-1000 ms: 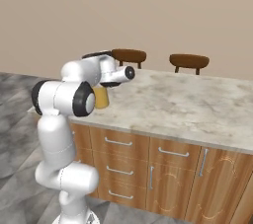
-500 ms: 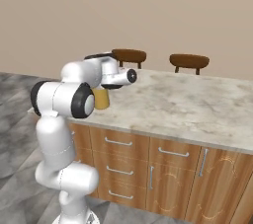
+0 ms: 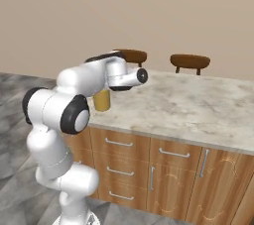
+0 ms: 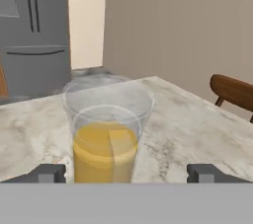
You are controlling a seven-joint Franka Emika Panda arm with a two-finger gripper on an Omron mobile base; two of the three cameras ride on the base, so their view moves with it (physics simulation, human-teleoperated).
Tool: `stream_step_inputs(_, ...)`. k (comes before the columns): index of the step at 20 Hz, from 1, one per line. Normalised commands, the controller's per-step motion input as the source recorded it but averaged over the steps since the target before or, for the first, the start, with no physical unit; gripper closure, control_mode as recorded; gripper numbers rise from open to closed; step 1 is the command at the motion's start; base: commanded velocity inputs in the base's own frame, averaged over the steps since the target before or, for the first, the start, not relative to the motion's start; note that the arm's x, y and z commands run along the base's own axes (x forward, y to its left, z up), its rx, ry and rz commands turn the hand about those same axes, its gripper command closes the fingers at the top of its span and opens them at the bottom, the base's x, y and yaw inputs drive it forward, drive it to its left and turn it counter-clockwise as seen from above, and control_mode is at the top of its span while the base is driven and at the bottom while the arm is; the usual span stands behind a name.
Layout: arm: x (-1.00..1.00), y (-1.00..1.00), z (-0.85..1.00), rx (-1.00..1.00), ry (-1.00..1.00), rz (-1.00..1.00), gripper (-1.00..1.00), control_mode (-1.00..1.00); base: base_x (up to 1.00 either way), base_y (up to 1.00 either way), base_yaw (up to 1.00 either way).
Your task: Place the pitcher and cup on the dining counter for serving.
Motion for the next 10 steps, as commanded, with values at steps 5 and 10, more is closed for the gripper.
stream_step_inputs(5,-0.67,-0.10,1.00,-0.04,0.22,-0.17,-1.00,-1.00,0.00,0.00,0.00)
stream_step_inputs(10,-0.71,0.24,0.98,-0.17,0.38,-0.13,-1.00,-1.00,0.00,0.00,0.00)
